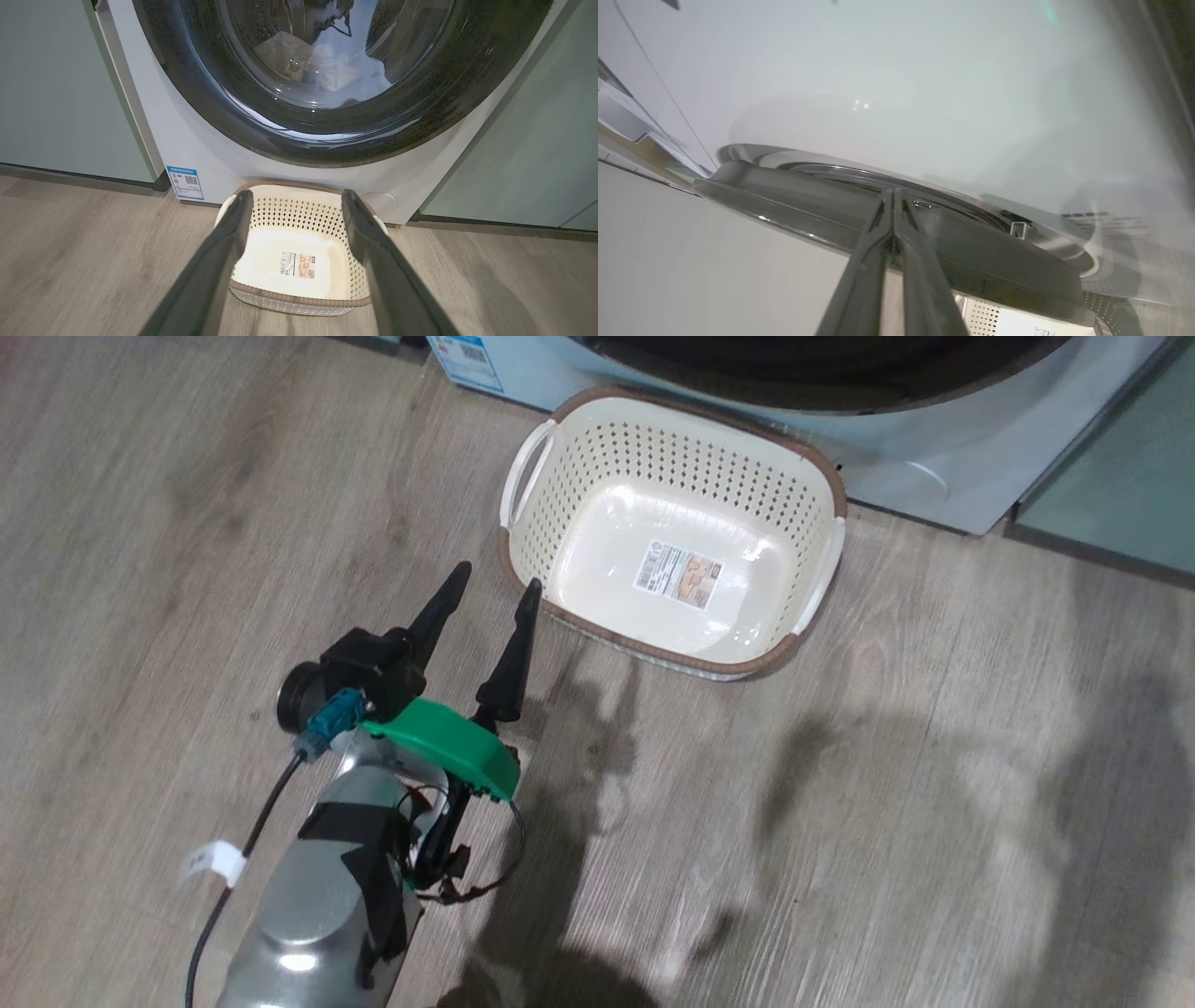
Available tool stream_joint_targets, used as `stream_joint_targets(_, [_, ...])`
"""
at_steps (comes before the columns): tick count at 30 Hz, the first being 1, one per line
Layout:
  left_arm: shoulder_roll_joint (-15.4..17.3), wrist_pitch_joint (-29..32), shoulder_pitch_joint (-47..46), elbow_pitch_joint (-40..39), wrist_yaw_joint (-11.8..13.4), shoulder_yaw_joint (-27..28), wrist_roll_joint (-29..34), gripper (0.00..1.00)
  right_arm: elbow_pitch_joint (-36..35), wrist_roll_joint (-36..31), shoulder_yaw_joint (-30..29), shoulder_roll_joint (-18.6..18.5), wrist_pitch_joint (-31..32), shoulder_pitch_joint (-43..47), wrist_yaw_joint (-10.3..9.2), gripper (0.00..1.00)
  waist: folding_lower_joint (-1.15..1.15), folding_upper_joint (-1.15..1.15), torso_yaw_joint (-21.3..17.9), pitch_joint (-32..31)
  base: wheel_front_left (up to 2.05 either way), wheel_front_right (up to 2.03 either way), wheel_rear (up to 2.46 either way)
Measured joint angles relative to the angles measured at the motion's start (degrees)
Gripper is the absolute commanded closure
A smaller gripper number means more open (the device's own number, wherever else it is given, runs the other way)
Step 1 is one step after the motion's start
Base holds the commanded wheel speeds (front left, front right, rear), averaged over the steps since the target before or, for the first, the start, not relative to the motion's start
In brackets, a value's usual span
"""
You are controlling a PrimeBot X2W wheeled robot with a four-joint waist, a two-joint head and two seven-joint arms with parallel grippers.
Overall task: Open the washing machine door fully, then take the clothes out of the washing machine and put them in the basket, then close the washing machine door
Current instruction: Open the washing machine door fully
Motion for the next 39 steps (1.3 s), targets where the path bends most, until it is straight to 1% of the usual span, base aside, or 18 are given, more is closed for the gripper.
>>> stream_joint_targets(6, [0.0,0.0,-0.8,-0.1,0.4,-0.7,-0.5,0.00,2.8,0.7,0.6,0.6,1.2,-2.9,0.00,1.00,0.00,0.00,0.4,1.7,0.00,0.00,0.00])
stream_joint_targets(9, [0.0,0.0,-0.9,-0.2,0.5,-1.1,-0.6,0.00,4.1,1.4,0.6,1.6,1.5,-3.7,0.00,1.00,0.00,0.00,0.4,2.5,0.00,0.00,0.00])
stream_joint_targets(12, [-0.1,0.0,-1.3,-0.2,0.5,-1.3,-1.2,0.00,4.4,2.4,0.6,2.5,1.5,-3.9,0.00,1.00,0.00,0.00,0.4,3.1,0.00,0.00,0.00])
stream_joint_targets(21, [-0.2,0.0,-3.4,-0.9,0.5,-1.7,-2.0,0.00,5.8,3.5,0.6,3.4,1.5,-5.6,0.00,1.00,-0.01,0.00,0.7,4.2,0.00,0.00,0.00])
stream_joint_targets(31, [-0.2,0.0,-3.4,-1.0,0.5,-1.6,-2.0,0.00,6.4,4.8,2.0,3.6,6.0,-6.4,0.00,1.00,-0.01,0.00,1.2,4.2,0.00,0.00,0.00])
stream_joint_targets(39, [-0.2,0.0,-3.3,-0.7,0.5,-1.1,-2.0,0.00,6.4,5.9,3.4,3.7,10.2,-5.8,0.00,1.00,-0.01,0.00,1.1,2.4,0.00,0.00,0.00])
